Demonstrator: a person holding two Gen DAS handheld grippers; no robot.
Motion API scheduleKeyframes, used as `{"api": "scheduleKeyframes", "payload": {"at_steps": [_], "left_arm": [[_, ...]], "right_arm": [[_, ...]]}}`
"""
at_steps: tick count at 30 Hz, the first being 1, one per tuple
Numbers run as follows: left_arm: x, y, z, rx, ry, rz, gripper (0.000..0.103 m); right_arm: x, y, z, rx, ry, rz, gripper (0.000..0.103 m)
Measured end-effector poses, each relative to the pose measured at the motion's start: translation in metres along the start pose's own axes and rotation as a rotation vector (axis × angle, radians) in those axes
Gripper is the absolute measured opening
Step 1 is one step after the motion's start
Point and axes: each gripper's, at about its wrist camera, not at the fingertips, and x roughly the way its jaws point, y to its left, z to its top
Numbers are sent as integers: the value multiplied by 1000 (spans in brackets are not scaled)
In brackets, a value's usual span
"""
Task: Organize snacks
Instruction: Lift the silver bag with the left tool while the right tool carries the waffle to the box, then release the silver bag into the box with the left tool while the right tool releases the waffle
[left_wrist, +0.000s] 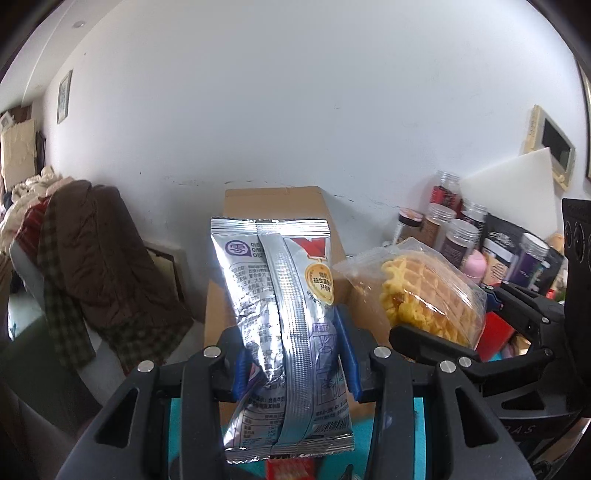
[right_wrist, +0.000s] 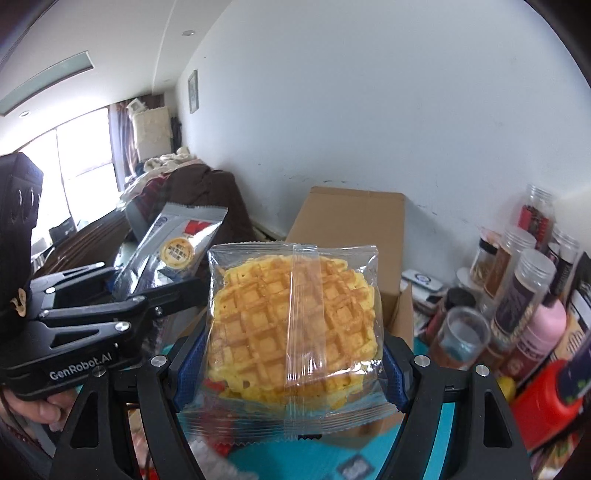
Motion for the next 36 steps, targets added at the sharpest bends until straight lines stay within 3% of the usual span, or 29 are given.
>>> {"api": "scheduleKeyframes", "payload": {"at_steps": [12,25,36], "left_arm": [[78,9,11,43,93,64,40],[144,1,2,72,241,70,40],[175,0,-15,60,361,110,41]], "right_arm": [[67,-29,13,25,54,-17,78],[126,-57,1,35,227,-54,78],[145,-68,-20,57,336,-92,81]]}}
